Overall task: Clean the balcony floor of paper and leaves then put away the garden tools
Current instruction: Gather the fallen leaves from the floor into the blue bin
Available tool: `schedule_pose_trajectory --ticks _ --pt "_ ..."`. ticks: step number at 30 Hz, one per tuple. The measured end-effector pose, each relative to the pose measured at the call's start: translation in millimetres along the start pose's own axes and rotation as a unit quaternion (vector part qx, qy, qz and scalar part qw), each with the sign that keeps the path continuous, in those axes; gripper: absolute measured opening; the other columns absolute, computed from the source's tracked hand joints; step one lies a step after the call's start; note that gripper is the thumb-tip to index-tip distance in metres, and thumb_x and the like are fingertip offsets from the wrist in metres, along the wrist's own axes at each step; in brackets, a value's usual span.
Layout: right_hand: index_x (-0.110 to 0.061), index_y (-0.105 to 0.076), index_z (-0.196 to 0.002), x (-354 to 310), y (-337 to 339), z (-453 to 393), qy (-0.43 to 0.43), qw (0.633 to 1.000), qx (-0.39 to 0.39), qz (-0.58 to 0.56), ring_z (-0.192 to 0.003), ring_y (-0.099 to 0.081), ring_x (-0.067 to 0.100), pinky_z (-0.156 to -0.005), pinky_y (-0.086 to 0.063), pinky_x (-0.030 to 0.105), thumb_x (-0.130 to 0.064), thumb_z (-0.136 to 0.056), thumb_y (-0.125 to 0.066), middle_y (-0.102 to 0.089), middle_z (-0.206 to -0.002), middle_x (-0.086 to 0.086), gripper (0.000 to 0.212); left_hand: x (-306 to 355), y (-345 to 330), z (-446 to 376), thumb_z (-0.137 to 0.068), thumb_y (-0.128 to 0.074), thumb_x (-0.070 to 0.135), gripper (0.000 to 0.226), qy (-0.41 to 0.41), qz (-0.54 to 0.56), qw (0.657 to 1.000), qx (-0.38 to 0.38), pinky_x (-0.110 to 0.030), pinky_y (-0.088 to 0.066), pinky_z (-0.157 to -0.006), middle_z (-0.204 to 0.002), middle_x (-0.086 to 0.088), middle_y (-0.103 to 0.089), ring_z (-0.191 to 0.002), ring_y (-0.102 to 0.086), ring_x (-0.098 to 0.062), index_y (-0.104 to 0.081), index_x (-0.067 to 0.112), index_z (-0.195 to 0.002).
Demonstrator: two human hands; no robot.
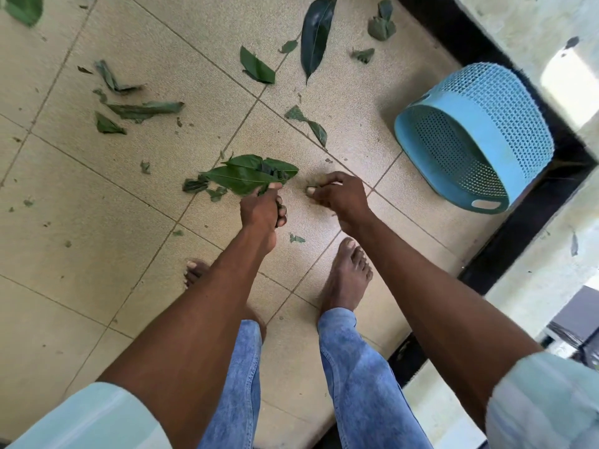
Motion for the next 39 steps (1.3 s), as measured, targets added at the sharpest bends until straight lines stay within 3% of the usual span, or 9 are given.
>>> schedule_pose_trajectory --ticks 4,11,13,15,19,22,28,34,39 --pt "-0.004 -0.064 -0.075 -13 -43 30 0.015 0.995 -0.085 0.049 -0.072 -0.065 0.013 -0.065 -0.053 0.023 0.011 -0.071 -0.072 -0.069 -0.072 0.002 0.018 5 -30 4 -0.081 -0.065 0.059 0.051 0.029 0.004 0.995 -0.091 -0.024 -0.034 -0.047 -0.071 0.000 -0.060 -0.055 -0.047 -0.009 -0.065 0.010 -0.095" --pt "-0.014 -0.068 -0.080 -44 -82 17 0.037 0.966 -0.193 0.169 -0.075 -0.065 0.009 -0.078 -0.054 0.028 -0.002 -0.078 -0.072 -0.070 -0.080 -0.003 0.013 28 -5 -12 -0.095 -0.053 0.002 0.012 0.021 0.085 0.996 -0.016 -0.021 -0.030 -0.041 -0.072 -0.004 -0.058 -0.045 -0.042 -0.006 -0.060 0.005 -0.104" --pt "-0.012 -0.070 -0.098 -73 -63 -11 0.122 0.958 -0.082 0.247 -0.093 -0.065 0.013 -0.092 -0.053 0.032 -0.003 -0.084 -0.066 -0.070 -0.102 0.002 0.017 37 7 -21 -0.097 -0.052 0.003 0.016 0.017 0.134 0.991 0.007 -0.020 -0.032 -0.040 -0.072 -0.003 -0.055 -0.043 -0.042 -0.005 -0.059 0.002 -0.112" --pt "-0.010 -0.058 -0.127 -105 -52 -28 0.257 0.860 0.036 0.440 -0.122 -0.050 0.022 -0.099 -0.043 0.028 0.007 -0.084 -0.055 -0.052 -0.137 0.010 0.047 42 17 -27 -0.098 -0.051 0.005 0.020 0.012 0.142 0.990 0.020 -0.020 -0.032 -0.040 -0.072 -0.003 -0.053 -0.043 -0.042 -0.005 -0.059 0.001 -0.116" --pt "-0.013 -0.018 -0.153 -80 -77 -46 0.332 0.642 -0.056 0.689 -0.147 -0.004 0.038 -0.108 -0.035 0.051 0.010 -0.084 -0.048 -0.004 -0.161 0.013 0.078 42 24 -31 -0.098 -0.051 0.005 0.020 0.010 0.125 0.992 0.016 -0.020 -0.032 -0.039 -0.071 -0.004 -0.052 -0.045 -0.041 -0.006 -0.060 0.001 -0.116" --pt "0.004 -0.012 -0.150 -61 -73 -45 0.330 0.539 -0.051 0.773 -0.142 -0.022 0.044 -0.090 -0.052 0.047 0.016 -0.083 -0.050 -0.005 -0.158 0.023 0.078 35 30 -29 -0.096 -0.051 0.001 0.017 0.016 0.121 0.992 0.017 -0.021 -0.032 -0.040 -0.072 -0.005 -0.052 -0.045 -0.040 -0.007 -0.059 0.002 -0.112" --pt "0.001 -0.050 -0.128 -74 -62 -37 0.370 0.593 -0.018 0.715 -0.103 -0.054 0.035 -0.077 -0.047 0.041 -0.005 -0.098 -0.037 -0.052 -0.120 0.018 0.033 18 46 -28 -0.094 -0.056 0.001 0.025 0.027 0.117 0.992 0.030 -0.022 -0.033 -0.041 -0.075 -0.005 -0.051 -0.047 -0.040 -0.009 -0.058 -0.001 -0.120" --pt "-0.005 -0.056 -0.102 -62 -72 -4 0.276 0.813 0.013 0.512 -0.073 -0.058 0.023 -0.063 -0.049 0.035 0.003 -0.090 -0.041 -0.063 -0.088 0.009 0.020 7 68 -20 -0.094 -0.054 -0.002 0.031 0.036 0.124 0.990 0.054 -0.022 -0.034 -0.042 -0.080 -0.005 -0.053 -0.050 -0.041 -0.009 -0.056 0.000 -0.125" --pt "-0.011 -0.057 -0.085 -20 -134 12 0.291 0.798 -0.086 0.520 -0.074 -0.054 0.023 -0.060 -0.039 0.029 0.001 -0.077 -0.040 -0.059 -0.089 0.004 0.023 2 90 -15 -0.096 -0.054 0.002 0.020 0.037 0.123 0.989 0.068 -0.021 -0.032 -0.039 -0.072 -0.003 -0.047 -0.048 -0.038 -0.010 -0.062 0.003 -0.114"
Point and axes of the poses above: each hand's wrist, its own z-axis away from the middle knuckle, its own y-axis out of the back of the hand, x = y × z, the point moved 10 cm from there along -z, towards the middle knuckle
